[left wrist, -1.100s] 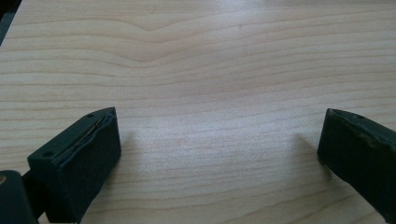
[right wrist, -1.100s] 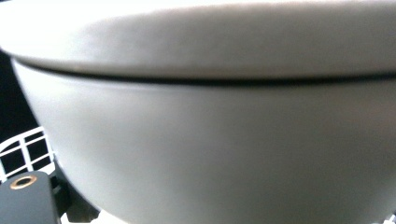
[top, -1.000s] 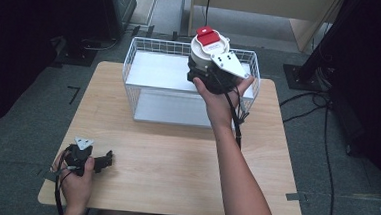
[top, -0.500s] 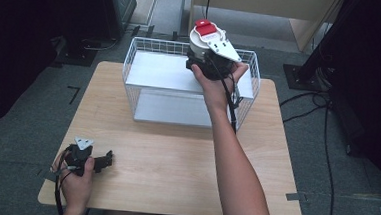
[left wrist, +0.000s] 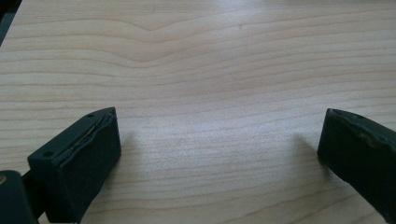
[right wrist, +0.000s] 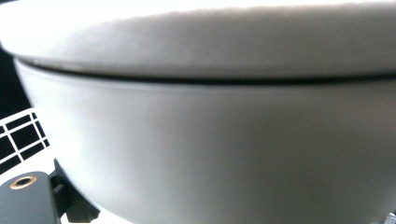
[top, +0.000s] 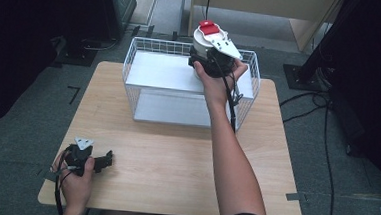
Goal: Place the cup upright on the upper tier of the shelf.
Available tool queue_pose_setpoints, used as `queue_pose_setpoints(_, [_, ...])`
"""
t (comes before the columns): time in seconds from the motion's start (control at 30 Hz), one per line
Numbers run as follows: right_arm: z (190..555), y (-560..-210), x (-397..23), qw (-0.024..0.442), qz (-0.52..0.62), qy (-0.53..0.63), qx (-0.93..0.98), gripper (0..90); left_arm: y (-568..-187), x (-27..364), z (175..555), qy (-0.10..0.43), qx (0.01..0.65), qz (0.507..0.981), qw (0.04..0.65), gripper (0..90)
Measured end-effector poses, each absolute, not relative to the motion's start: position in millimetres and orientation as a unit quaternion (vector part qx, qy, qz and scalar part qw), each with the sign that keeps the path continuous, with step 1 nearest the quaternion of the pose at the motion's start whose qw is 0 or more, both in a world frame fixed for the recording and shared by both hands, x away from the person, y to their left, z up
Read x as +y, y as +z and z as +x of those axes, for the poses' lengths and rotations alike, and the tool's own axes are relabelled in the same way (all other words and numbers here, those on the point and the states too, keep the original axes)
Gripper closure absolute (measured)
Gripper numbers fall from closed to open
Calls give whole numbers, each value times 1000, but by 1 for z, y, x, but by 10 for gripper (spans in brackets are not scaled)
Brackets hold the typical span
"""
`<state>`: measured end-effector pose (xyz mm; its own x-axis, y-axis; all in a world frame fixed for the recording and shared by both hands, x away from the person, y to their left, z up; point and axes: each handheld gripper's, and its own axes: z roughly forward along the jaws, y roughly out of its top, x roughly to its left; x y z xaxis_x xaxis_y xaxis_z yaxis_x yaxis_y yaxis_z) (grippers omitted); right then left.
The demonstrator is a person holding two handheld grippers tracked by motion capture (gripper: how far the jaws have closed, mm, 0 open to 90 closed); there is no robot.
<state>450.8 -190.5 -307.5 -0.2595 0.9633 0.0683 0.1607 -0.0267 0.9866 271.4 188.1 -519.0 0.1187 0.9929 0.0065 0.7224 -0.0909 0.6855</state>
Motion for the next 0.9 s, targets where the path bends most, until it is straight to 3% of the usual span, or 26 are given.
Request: queue_pose_setpoints(0.9, [449, -311, -197, 378, 476, 532, 589, 72, -519, 188, 271, 247, 616, 696, 273, 0])
